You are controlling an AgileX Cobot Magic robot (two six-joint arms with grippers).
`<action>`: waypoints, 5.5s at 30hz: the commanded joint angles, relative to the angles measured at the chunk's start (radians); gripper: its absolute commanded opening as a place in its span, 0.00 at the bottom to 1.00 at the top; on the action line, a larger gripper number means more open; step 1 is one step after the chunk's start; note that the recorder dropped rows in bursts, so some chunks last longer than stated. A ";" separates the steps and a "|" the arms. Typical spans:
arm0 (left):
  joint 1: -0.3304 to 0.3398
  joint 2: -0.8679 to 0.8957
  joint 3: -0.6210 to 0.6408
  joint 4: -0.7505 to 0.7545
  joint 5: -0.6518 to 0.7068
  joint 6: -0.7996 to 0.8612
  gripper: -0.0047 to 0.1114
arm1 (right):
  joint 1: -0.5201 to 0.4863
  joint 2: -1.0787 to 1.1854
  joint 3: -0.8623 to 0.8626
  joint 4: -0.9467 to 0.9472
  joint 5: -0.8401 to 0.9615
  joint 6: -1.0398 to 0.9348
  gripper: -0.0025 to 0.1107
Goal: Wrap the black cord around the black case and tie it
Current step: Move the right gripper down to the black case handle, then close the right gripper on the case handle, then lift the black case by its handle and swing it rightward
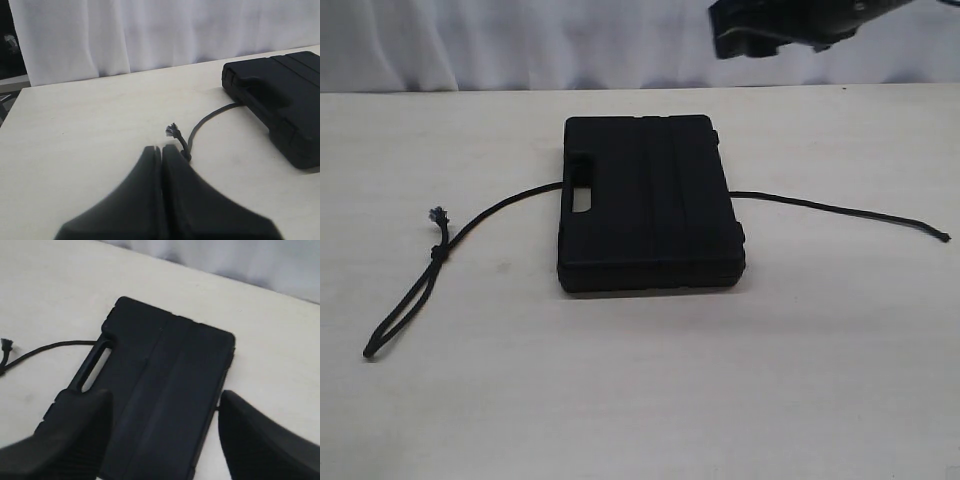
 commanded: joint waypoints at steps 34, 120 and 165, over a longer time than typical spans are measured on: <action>-0.008 -0.002 0.003 -0.002 -0.008 -0.001 0.04 | 0.356 0.806 -0.602 -0.262 0.009 0.348 0.53; -0.008 -0.002 0.003 -0.002 -0.008 -0.001 0.04 | 0.256 0.613 -0.683 -0.641 0.413 0.384 0.06; -0.008 -0.002 0.003 -0.002 -0.008 -0.001 0.04 | -0.404 0.588 -0.683 -0.500 0.515 0.237 0.56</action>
